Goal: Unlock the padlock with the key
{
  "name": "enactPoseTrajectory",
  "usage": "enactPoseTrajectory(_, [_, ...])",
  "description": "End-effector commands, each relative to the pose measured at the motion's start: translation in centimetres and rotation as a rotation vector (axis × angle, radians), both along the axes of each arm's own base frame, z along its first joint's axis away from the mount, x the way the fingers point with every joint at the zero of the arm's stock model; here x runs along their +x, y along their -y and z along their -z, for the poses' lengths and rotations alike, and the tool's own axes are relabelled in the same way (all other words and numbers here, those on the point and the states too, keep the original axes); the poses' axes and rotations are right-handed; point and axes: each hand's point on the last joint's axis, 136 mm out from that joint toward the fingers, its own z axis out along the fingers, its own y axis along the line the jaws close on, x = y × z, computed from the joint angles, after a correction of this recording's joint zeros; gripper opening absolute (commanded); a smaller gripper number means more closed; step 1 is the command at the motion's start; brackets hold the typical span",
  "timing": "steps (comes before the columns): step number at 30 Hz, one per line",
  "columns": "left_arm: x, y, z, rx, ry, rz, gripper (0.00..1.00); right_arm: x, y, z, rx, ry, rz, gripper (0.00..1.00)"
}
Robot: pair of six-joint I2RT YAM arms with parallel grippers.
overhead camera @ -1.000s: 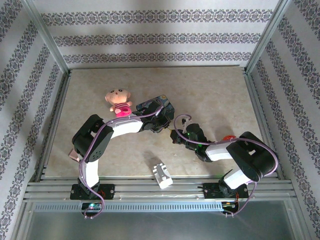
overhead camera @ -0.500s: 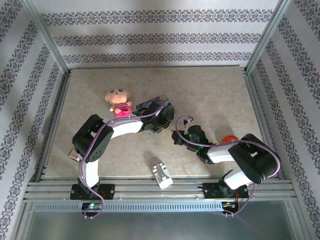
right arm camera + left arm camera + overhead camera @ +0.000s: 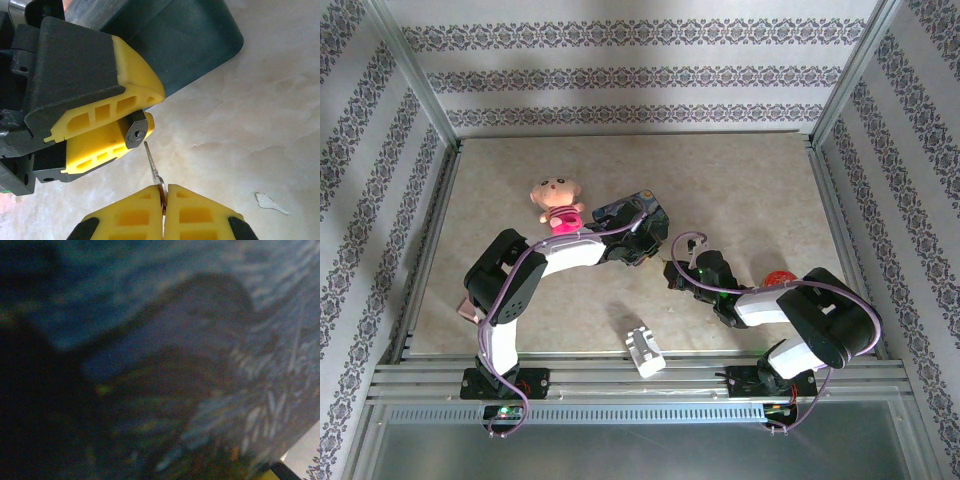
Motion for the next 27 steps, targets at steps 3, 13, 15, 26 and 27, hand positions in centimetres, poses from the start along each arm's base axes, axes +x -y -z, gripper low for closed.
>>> enactPoseTrajectory(3, [-0.8, 0.7, 0.7, -0.053, -0.078, -0.015, 0.0, 0.1, -0.3, -0.9, 0.02, 0.035, -0.004, 0.0])
enactPoseTrajectory(13, [-0.7, 0.9, 0.7, -0.059, -0.079, -0.008, 0.0, 0.6, -0.8, -1.2, 0.022, 0.048, -0.007, 0.0])
enactPoseTrajectory(15, [-0.9, 0.9, 0.8, -0.055, -0.082, -0.006, 0.0, 0.7, -0.9, -1.1, 0.022, 0.044, -0.01, 0.0])
enactPoseTrajectory(26, [-0.9, 1.3, 1.0, -0.065, -0.087, 0.001, 0.0, 0.9, -1.4, -1.2, 0.034, 0.048, -0.024, 0.0])
enactPoseTrajectory(27, [-0.9, 1.3, 1.0, -0.064, -0.088, 0.001, 0.0, 0.9, -1.4, -1.3, 0.035, 0.051, -0.025, 0.0])
